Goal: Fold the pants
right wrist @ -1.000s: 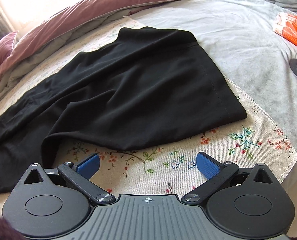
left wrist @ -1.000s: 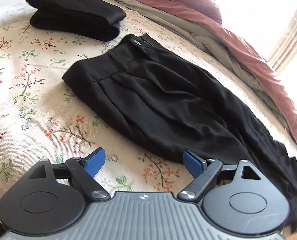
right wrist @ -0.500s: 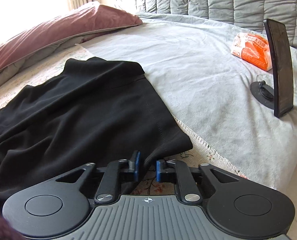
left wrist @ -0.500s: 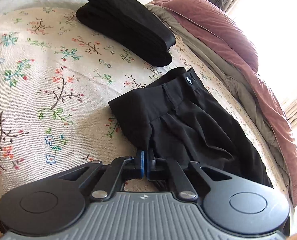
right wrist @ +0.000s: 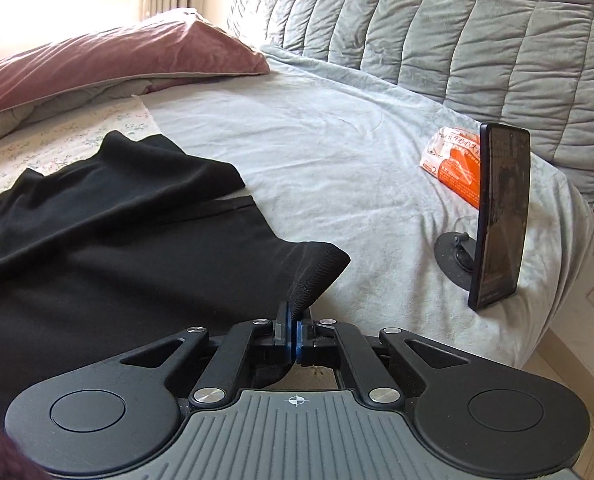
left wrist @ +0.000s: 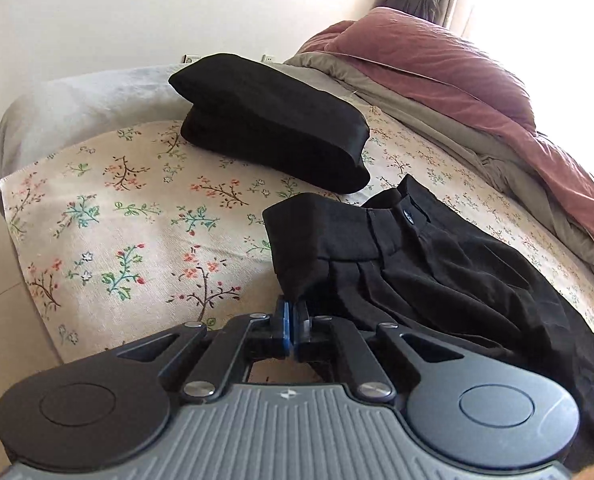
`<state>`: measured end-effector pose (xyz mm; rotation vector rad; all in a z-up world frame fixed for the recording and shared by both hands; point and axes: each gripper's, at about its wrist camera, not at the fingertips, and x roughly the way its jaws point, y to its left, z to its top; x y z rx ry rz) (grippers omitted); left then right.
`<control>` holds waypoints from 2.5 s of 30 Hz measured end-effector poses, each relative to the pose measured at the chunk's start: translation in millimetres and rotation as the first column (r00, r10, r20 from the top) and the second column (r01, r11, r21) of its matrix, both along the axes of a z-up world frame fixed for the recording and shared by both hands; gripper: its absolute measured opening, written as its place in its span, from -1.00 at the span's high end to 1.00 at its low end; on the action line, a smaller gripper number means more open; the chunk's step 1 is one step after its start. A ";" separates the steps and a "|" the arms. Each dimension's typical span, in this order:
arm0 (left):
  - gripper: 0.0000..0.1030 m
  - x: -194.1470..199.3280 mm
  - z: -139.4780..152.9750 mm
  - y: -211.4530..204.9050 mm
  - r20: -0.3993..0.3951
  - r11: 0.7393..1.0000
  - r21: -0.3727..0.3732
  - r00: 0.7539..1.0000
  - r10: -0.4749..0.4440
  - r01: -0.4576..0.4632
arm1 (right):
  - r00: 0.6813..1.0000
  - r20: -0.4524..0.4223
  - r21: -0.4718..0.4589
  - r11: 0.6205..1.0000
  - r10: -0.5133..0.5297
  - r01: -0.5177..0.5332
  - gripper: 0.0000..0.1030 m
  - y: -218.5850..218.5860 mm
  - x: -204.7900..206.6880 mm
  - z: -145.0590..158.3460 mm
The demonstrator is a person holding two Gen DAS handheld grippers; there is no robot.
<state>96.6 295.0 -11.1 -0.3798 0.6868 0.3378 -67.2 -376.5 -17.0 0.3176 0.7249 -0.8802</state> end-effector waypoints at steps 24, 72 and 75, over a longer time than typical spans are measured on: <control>-0.75 -24.9 14.8 -48.8 -0.111 0.975 0.179 0.987 -0.113 0.132 | 0.998 -0.025 -0.010 0.998 0.061 -0.061 -0.26 7.3 10.0 26.5; -0.57 236.6 -47.6 -802.5 -0.129 -0.050 -0.188 -0.075 -0.989 0.981 | 0.900 0.432 0.468 0.867 -0.057 -0.169 0.07 -172.9 113.9 -53.5; -0.39 246.8 -62.6 -810.1 -0.122 -0.047 -0.277 -0.084 -0.989 0.960 | 0.900 0.433 0.471 0.865 -0.052 -0.176 0.21 -175.3 112.1 -54.6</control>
